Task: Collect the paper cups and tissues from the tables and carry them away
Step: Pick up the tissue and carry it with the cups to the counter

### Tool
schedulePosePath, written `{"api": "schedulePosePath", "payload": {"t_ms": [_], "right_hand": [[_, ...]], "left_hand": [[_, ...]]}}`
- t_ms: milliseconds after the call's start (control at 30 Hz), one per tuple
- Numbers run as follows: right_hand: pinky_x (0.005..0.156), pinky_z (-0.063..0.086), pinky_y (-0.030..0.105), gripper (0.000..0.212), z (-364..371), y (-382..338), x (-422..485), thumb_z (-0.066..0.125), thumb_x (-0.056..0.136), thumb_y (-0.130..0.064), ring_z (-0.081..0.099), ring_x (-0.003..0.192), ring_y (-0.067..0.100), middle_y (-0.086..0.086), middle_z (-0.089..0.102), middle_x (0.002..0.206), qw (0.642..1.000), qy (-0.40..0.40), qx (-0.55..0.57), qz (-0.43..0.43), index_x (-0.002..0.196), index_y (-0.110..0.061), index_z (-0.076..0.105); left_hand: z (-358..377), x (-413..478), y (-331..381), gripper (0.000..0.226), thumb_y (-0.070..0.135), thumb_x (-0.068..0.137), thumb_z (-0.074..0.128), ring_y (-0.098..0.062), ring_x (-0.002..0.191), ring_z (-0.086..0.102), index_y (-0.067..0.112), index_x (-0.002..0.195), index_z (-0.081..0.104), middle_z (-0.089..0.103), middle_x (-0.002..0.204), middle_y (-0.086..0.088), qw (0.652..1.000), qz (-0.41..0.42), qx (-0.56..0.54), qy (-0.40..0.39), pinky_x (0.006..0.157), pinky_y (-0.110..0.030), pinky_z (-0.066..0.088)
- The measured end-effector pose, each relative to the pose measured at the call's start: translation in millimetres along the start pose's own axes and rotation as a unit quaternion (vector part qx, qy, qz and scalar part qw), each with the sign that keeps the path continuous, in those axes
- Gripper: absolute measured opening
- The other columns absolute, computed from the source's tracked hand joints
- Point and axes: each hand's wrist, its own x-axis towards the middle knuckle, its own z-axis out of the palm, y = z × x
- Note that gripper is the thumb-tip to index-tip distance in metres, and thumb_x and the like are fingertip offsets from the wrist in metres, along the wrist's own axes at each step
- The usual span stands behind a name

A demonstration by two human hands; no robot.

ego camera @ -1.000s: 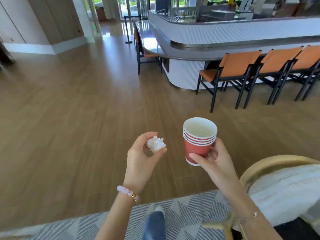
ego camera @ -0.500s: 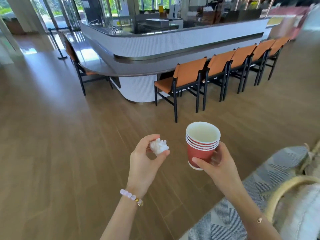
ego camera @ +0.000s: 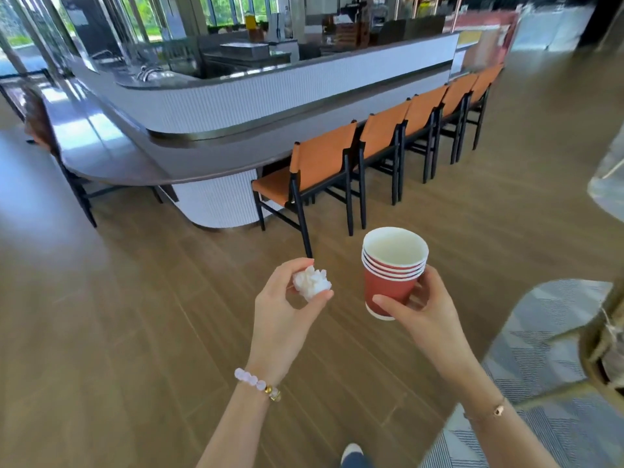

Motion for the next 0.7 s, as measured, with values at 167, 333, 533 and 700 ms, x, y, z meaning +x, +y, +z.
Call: {"api": "schedulePosePath", "payload": {"t_ms": [167, 333, 533, 700], "right_hand": [[0.072, 0.051, 0.017, 0.057, -14.9, 8.4, 98.9, 0.084, 0.066, -0.019, 0.065, 0.093, 0.001, -0.015, 0.068, 0.101, 0.999, 0.037, 0.003, 0.003, 0.111, -0.036, 0.055], [0.076, 0.050, 0.018, 0.057, -38.4, 17.8, 170.9, 0.084, 0.065, -0.019, 0.064, 0.094, 0.001, -0.015, 0.068, 0.102, 0.997, 0.077, -0.015, 0.005, 0.111, -0.034, 0.054], [0.072, 0.049, 0.009, 0.058, -67.6, 38.1, 254.0, 0.085, 0.064, -0.021, 0.063, 0.092, -0.004, -0.016, 0.066, 0.103, 0.989, 0.142, -0.041, 0.018, 0.110, -0.035, 0.053], [0.073, 0.049, 0.010, 0.058, -86.5, 59.0, 343.0, 0.085, 0.064, -0.019, 0.064, 0.091, -0.002, -0.013, 0.067, 0.103, 0.979, 0.195, -0.052, 0.022, 0.111, -0.033, 0.054]], "left_hand": [[49.0, 104.6, -9.5, 0.040, 0.023, 0.075, 0.077, 0.001, 0.100, 0.056, 0.033, 0.109, 0.060, 0.062, 0.107, 0.019, 0.999, 0.014, -0.003, -0.037, 0.082, -0.007, 0.041], [103.4, 184.4, -18.5, 0.039, 0.024, 0.076, 0.077, 0.001, 0.100, 0.056, 0.032, 0.110, 0.060, 0.062, 0.106, 0.019, 0.996, 0.036, -0.013, -0.078, 0.080, -0.004, 0.040], [171.8, 278.1, -37.2, 0.039, 0.023, 0.077, 0.075, 0.001, 0.101, 0.056, 0.030, 0.112, 0.059, 0.062, 0.106, 0.018, 0.987, 0.062, -0.036, -0.143, 0.083, -0.009, 0.043], [233.9, 375.6, -56.5, 0.039, 0.024, 0.077, 0.075, 0.000, 0.103, 0.056, 0.031, 0.112, 0.059, 0.061, 0.108, 0.020, 0.975, 0.086, -0.057, -0.195, 0.085, -0.010, 0.044]]}}
